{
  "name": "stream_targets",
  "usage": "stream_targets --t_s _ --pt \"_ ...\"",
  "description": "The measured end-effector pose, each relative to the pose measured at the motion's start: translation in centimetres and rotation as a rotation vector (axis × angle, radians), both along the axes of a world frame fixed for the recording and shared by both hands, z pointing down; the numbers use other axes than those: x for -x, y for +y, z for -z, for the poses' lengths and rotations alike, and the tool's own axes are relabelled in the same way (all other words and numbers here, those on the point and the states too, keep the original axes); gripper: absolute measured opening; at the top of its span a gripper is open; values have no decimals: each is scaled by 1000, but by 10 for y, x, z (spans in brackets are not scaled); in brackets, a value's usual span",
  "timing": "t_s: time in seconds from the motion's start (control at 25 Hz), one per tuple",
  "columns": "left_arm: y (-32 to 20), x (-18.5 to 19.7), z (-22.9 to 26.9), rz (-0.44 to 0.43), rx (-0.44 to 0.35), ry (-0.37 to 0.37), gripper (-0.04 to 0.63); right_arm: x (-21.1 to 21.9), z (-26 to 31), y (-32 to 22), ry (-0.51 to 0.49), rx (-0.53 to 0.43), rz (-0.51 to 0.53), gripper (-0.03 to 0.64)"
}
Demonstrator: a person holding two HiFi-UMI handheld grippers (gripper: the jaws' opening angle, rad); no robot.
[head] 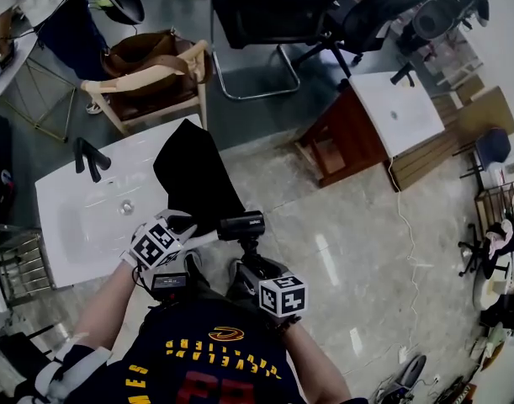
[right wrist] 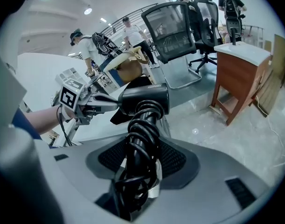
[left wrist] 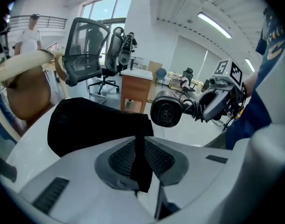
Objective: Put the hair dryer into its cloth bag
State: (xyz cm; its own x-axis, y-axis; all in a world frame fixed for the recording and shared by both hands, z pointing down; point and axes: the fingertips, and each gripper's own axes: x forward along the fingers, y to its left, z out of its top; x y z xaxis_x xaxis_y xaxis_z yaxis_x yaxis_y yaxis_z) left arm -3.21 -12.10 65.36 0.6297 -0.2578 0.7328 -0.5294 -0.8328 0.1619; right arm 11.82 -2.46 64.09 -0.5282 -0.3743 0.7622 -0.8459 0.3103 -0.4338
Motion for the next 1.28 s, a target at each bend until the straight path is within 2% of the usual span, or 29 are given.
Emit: stream_targets --t_s 0.12,0.28,0.4,0.52,0.64,0.84,1.0,1.12,1.28 --pt "0 -14 -9 -104 -14 -67 40 -5 1 3 -2 -5 -26 219" --pt "7 -27 -39 -216 24 -171 43 -13 1 10 -3 -1 -66 219" --pt "4 -23 -55 -210 43 -231 43 -22 2 16 -1 -1 -90 219" --pt "4 -22 -57 -188 72 -215 19 -29 1 20 -1 -3 -111 219" --pt "0 -20 -45 -128 86 -137 12 -29 -1 22 -5 0 -115 219" --pt "-12 -16 -6 69 170 143 12 -20 -3 19 -4 0 -78 219" --pt "-28 -13 25 178 172 312 12 0 -3 11 -12 4 -27 219" --pt "-34 -17 40 195 145 363 12 19 -4 2 -20 7 5 219" --pt "-35 -25 50 167 108 367 12 48 -7 -7 -9 5 68 219"
